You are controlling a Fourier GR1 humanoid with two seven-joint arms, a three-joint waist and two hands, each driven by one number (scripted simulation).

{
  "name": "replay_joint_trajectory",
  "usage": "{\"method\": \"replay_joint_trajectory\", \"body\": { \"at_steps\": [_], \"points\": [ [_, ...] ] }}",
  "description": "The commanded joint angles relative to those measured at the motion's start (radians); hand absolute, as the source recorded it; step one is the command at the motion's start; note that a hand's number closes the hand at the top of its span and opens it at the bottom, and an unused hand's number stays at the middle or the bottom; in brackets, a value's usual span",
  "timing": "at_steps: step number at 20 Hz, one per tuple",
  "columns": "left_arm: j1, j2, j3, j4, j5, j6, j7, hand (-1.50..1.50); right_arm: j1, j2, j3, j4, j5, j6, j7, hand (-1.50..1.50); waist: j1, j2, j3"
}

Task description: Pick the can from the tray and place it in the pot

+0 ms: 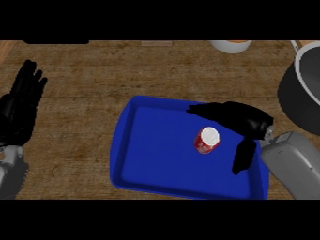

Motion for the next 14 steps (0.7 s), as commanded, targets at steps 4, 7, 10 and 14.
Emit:
{"method": "replay_joint_trajectory", "body": {
  "at_steps": [4,7,10,14],
  "points": [
    [0.078,0.021,0.050,-0.109,0.000,-0.062,0.037,0.00,0.005,0.095,0.006,0.094,0.157,-0.060,-0.008,-1.50,0.008,0.000,0.000],
    [0.053,-0.037,0.043,-0.060,-0.040,-0.058,0.006,0.00,0.061,0.054,-0.044,0.101,0.188,-0.059,-0.127,-1.50,0.003,0.001,0.000],
    [0.039,-0.054,0.036,-0.097,-0.063,-0.041,0.077,0.00,0.052,0.149,-0.025,0.087,0.228,-0.052,-0.050,-1.50,0.003,0.000,0.000],
    [0.025,-0.079,0.070,-0.016,-0.066,-0.085,-0.004,0.00,0.015,0.179,-0.044,0.175,0.306,-0.070,-0.088,-1.50,0.004,0.001,0.000]
  ]
}}
